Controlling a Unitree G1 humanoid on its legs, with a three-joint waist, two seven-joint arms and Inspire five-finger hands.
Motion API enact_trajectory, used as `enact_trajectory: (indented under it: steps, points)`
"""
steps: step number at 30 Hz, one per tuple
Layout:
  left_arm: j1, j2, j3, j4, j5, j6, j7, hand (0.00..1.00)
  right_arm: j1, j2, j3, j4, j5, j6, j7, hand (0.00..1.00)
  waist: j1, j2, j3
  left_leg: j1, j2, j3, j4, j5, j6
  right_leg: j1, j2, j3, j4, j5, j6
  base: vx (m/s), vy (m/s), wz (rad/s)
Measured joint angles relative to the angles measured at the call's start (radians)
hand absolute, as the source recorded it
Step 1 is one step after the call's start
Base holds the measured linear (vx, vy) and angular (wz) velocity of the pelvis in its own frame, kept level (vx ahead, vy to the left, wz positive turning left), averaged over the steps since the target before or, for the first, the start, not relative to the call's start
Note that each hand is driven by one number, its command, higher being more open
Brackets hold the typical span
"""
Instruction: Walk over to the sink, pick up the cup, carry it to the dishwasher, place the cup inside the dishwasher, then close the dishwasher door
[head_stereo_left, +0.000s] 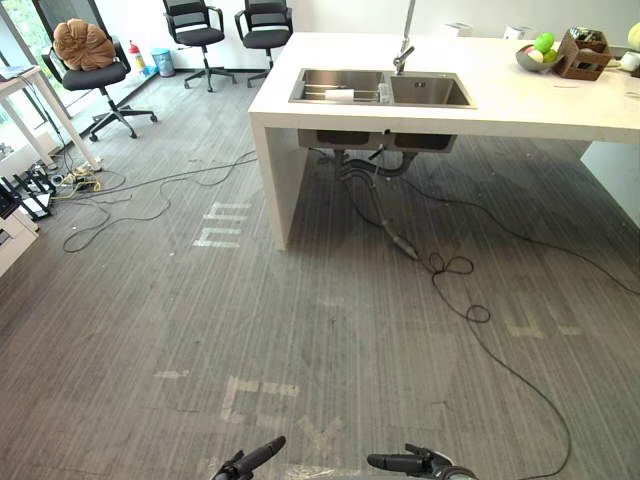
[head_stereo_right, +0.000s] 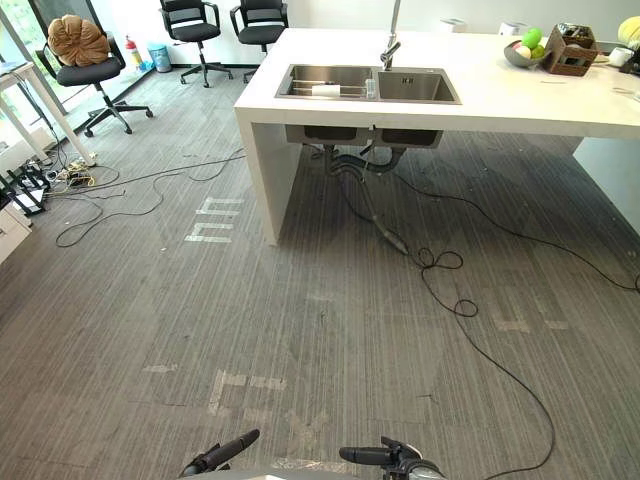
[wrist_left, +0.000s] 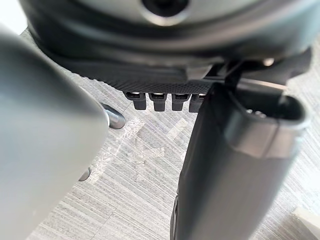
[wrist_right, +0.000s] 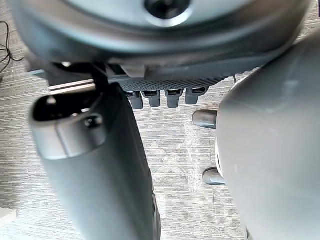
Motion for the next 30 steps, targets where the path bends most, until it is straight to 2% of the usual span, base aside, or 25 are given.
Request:
enact_trajectory:
  steps: [11,16,23,30]
  points:
    - [-0.005,-0.002,0.030,0.012,0.011,-0.014,0.021,1.00,-0.020,-0.004,-0.026,0.019,0.015,0.026,0.059,1.00,-0.005,-0.012,0.014,0.006,-0.004,-0.005,-0.004,0.003,0.001,0.005,-0.003,-0.004,0.000,0.000,0.000,-0.01,0.005,0.00]
    - [-0.007,-0.002,0.042,0.020,0.012,-0.020,0.027,1.00,-0.021,-0.003,-0.044,0.020,0.020,0.028,0.063,1.00,-0.008,-0.015,0.016,0.008,-0.005,-0.005,-0.005,0.003,0.002,0.008,-0.004,-0.004,0.000,0.000,0.000,-0.02,0.012,0.00]
    - [-0.008,-0.005,0.043,0.021,0.070,-0.068,0.057,1.00,-0.022,-0.002,-0.044,0.022,0.057,0.028,0.063,1.00,-0.009,-0.026,0.023,0.009,-0.007,-0.007,-0.009,0.003,0.003,0.009,-0.006,-0.006,0.000,0.000,0.000,-0.02,0.011,0.01]
    - [-0.009,-0.004,0.043,0.021,0.075,-0.069,0.063,1.00,-0.023,-0.001,-0.045,0.023,0.057,0.028,0.064,1.00,-0.010,-0.030,0.025,0.009,-0.010,-0.009,-0.009,0.004,0.003,0.009,-0.008,-0.007,0.000,0.000,0.000,0.00,0.000,0.00]
